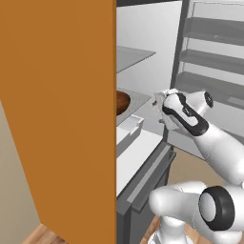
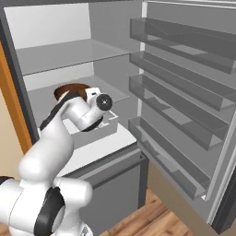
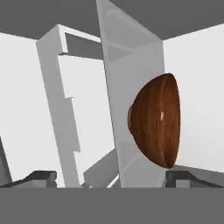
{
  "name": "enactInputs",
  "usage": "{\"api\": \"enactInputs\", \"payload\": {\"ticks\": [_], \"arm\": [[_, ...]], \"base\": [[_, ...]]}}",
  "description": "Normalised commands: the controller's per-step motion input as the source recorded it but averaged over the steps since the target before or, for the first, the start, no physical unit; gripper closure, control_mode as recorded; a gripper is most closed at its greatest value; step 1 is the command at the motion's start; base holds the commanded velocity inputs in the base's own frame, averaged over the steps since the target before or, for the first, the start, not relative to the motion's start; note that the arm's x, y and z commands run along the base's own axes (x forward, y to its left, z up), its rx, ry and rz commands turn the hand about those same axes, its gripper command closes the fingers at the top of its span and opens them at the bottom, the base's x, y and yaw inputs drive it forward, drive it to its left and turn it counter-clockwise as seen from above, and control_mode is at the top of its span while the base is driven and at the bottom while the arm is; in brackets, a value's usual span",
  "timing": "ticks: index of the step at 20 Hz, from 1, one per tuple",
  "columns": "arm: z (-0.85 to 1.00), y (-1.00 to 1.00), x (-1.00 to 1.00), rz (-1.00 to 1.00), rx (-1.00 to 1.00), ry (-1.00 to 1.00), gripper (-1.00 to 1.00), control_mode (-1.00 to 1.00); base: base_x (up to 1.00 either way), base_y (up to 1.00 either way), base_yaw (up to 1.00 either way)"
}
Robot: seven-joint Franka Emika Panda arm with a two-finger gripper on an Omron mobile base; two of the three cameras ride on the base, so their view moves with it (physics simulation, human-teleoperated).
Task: Place one of the steaks on the plate and the other in the bowl. Then place the bowl in the fridge.
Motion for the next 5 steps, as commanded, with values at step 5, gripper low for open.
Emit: {"api": "enactInputs", "payload": {"ticks": [5], "arm": [[-0.25,-0.36,-0.04,-0.04,-0.38,0.17,-1.00,-1.00]], "base": [[0.00,0.00,0.00]]}}
